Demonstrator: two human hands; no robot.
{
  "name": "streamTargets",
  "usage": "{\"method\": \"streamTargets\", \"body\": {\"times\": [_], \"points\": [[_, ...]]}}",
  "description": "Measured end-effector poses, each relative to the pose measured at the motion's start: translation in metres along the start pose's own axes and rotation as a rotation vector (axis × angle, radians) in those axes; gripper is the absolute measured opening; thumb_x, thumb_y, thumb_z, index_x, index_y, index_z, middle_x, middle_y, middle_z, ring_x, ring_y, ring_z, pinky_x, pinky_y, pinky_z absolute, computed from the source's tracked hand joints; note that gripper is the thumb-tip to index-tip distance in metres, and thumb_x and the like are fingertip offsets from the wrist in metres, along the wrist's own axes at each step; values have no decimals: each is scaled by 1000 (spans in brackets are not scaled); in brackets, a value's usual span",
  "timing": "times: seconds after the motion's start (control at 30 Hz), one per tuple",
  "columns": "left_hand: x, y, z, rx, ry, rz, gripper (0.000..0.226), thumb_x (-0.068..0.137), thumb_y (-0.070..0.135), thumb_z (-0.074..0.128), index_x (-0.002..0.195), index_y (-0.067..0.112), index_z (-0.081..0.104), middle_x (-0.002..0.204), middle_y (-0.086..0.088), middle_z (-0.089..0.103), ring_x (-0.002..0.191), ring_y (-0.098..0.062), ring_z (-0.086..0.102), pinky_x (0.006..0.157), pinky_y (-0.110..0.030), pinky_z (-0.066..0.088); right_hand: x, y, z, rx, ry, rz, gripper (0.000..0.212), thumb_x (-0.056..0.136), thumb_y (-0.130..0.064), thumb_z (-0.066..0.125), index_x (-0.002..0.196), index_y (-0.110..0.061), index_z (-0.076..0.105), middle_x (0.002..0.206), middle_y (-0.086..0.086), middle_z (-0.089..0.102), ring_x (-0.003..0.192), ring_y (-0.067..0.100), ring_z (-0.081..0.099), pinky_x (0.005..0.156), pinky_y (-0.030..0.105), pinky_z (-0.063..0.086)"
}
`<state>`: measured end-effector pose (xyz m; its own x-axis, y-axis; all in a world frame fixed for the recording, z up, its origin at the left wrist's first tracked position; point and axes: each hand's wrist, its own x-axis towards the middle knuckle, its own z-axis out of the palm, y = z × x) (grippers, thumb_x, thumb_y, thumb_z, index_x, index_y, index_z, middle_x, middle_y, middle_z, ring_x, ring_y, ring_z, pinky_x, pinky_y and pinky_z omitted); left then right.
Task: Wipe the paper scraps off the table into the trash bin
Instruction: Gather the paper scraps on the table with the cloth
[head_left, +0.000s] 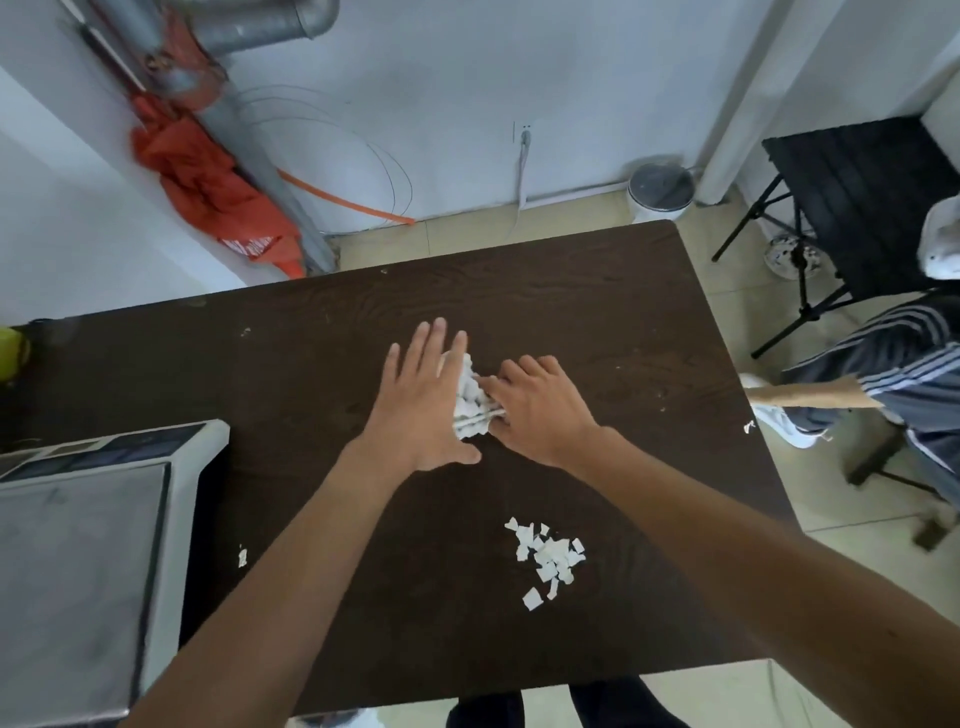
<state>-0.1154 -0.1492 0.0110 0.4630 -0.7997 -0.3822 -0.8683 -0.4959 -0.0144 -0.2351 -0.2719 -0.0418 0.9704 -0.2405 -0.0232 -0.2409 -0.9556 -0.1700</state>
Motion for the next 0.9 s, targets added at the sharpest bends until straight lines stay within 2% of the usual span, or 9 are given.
{"method": "streamTargets", "body": {"times": [0.03, 0.07, 0.13, 0.17, 0.27, 0.4, 0.6, 0.77, 0.9], "points": [[8, 12, 0, 94, 18, 82, 125, 73, 56, 78, 160, 16, -3, 168, -11, -8, 154, -27, -10, 122, -51, -5, 4, 4, -3, -16, 9, -30, 48, 87, -38, 57, 130, -18, 59, 117, 7, 63, 114, 28, 56, 103, 47, 38], [16, 21, 1, 157, 39, 137, 112, 77, 51, 77, 159, 14, 11, 166, -13, 12, 155, -27, 6, 122, -52, -2, 8, 11, -5, -37, 14, -56, 46, 87, -37, 59, 128, -16, 61, 120, 8, 63, 120, 29, 55, 109, 49, 35], [33, 30, 2, 180, 130, 178, 79, 82, 40, 74, 146, 13, 38, 144, -9, 51, 138, -25, 44, 123, -51, 13, 15, 32, -10, -95, 8, -93, 43, 86, -33, 62, 126, -16, 63, 123, 9, 62, 130, 31, 48, 115, 55, 26], [43, 32, 2, 155, 191, 175, 67, 84, 38, 72, 139, 14, 44, 133, -7, 59, 127, -24, 54, 122, -48, 21, 19, 46, -12, -119, 13, -97, 43, 85, -31, 63, 127, -19, 61, 124, 9, 61, 133, 30, 45, 115, 58, 24], [77, 38, -10, 76, 270, 169, 52, 88, 35, 69, 132, 15, 49, 125, -6, 61, 115, -22, 59, 107, -38, 41, 35, 87, -18, -142, 41, -71, 44, 86, -26, 65, 129, -24, 56, 125, 6, 59, 130, 28, 45, 113, 60, 25], [133, 55, -40, 20, 339, 97, 44, 92, 29, 66, 129, 8, 54, 121, -11, 59, 110, -26, 57, 89, -36, 49, 67, 143, -29, -134, 96, -24, 51, 86, -16, 62, 135, -23, 50, 129, 5, 60, 127, 29, 50, 111, 58, 31], [199, 82, -45, 33, 354, 5, 47, 94, 28, 65, 132, 4, 52, 126, -15, 56, 113, -30, 56, 87, -38, 48, 112, 212, -45, -266, 54, -85, 48, 85, -8, 57, 133, -16, 51, 124, 8, 66, 126, 29, 54, 109, 52, 31], [237, 99, -42, 62, 365, 5, 43, 93, 23, 67, 132, 6, 56, 125, -15, 58, 111, -30, 58, 90, -40, 47, 121, 243, -38, -287, -42, 30, 47, 93, -22, 47, 139, -18, 47, 135, 8, 59, 130, 30, 49, 111, 47, 25], [257, 123, -42, 20, 377, 23, 44, 92, 16, 69, 132, 6, 55, 126, -15, 57, 112, -30, 56, 90, -40, 48, 111, 273, -29, -260, -24, 75, 46, 94, -26, 47, 139, -14, 47, 134, 9, 57, 126, 32, 50, 110, 45, 28]]}}
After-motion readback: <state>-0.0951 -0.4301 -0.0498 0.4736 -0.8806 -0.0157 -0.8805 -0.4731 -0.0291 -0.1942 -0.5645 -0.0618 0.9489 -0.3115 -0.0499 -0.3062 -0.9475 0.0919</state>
